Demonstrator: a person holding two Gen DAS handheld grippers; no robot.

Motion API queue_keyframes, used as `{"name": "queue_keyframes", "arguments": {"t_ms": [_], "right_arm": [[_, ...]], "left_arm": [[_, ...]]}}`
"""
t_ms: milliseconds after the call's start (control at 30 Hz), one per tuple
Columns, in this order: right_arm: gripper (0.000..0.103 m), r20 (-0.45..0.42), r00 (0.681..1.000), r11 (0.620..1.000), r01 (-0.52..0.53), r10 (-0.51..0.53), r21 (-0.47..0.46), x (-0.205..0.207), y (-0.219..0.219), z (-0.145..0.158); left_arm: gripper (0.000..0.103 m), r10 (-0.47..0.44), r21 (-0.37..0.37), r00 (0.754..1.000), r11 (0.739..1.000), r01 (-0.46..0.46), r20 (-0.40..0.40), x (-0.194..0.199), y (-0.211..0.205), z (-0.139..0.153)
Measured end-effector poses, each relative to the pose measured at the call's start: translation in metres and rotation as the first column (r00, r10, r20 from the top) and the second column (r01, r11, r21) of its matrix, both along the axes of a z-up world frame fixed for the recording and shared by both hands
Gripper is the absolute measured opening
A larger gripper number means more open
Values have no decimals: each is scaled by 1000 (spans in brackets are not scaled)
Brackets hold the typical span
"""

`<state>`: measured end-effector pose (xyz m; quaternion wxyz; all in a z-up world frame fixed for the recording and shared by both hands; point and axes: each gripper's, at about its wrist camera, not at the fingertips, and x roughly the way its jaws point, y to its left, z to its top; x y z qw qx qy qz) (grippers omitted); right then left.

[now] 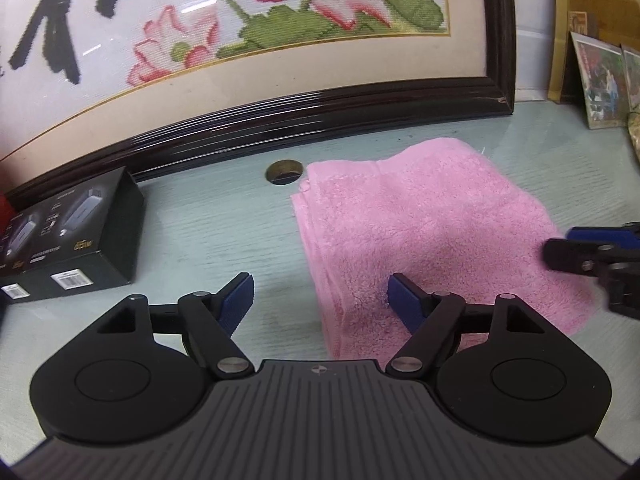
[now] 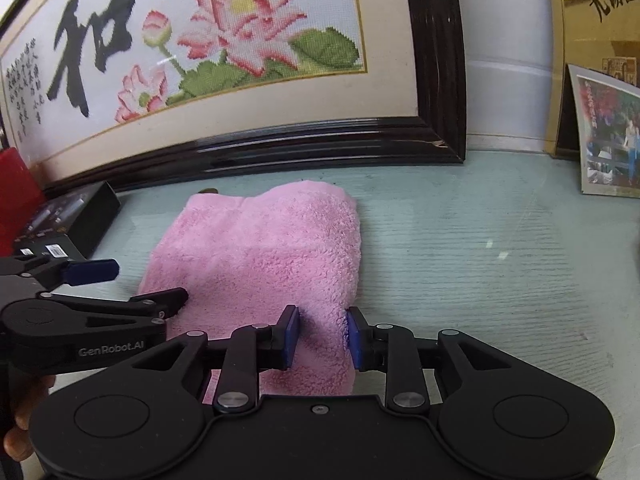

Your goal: Fold towel

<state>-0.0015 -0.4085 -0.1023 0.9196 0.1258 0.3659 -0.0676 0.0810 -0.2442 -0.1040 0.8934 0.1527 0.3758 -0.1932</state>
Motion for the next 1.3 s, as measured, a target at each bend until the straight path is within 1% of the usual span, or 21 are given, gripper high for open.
{"name": "queue_keyframes", "arguments": {"t_ms": [33,67,100,133,167,367,500,533,633,700,767,900,1000,1100,1133,1167,1200,1233,1267,1300], "right_arm": [[29,11,1000,1000,-1,1,4,-4,-1,3],[38,22,1000,1000,1,-1,3,-8,-2,7],[42,32,999,1000,-1,1,0,-14,-2,9],[50,39,999,1000,-1,1,-13,-20,-1,11],[55,44,999,1000,-1,2,-24,-26,-1,13],[60,23,1000,999,12,-11,-35,-53,4,6],[61,9,1000,999,20,-20,-42,-72,7,2],[62,6,1000,999,22,-22,-44,-76,8,0],[63,-3,1000,998,29,-29,-56,-89,11,-4],[67,-15,1000,997,26,-27,-77,-94,15,-8],[67,-21,999,996,29,-31,-83,-96,17,-10],[70,-21,999,995,34,-36,-91,-98,22,-13],[79,-21,999,995,38,-40,-97,-100,25,-15],[81,-24,999,992,45,-48,-115,-98,26,-17],[82,-25,998,991,47,-51,-121,-97,26,-18],[84,-26,998,991,50,-53,-127,-97,26,-19],[89,-27,998,990,52,-56,-133,-96,26,-20],[100,-28,998,989,54,-59,-139,-96,27,-21],[102,-29,998,988,57,-62,-145,-95,27,-21],[103,-30,997,987,59,-64,-151,-95,27,-22]], "left_arm": [[75,9,2,1000,1000,-9,2,-2,3,2],[75,16,-1,1000,1000,-16,1,-3,6,4],[75,25,-7,1000,1000,-25,-1,-6,12,6],[75,32,-13,999,999,-32,-3,-9,17,8],[75,36,-18,999,999,-36,-3,-11,22,10],[75,70,-57,997,996,-71,-11,-35,65,21],[77,96,-71,995,993,-98,-24,-57,91,20],[77,103,-71,994,992,-105,-29,-64,96,18],[77,116,-68,992,991,-118,-43,-74,106,12],[77,128,-67,990,989,-132,-62,-80,111,6],[78,134,-67,988,988,-140,-83,-85,115,1],[80,139,-72,988,987,-143,-61,-95,117,-2],[80,143,-79,988,986,-147,-51,-98,117,-5],[81,151,-84,987,984,-155,-52,-97,117,-9],[82,155,-87,987,984,-158,-49,-97,116,-11],[87,159,-90,987,983,-162,-41,-98,116,-11],[90,162,-88,986,983,-164,-33,-98,115,-12],[90,164,-86,986,982,-166,-25,-98,114,-13],[91,164,-86,986,982,-165,-21,-97,113,-14],[92,165,-87,986,982,-165,-17,-97,112,-15]]}}
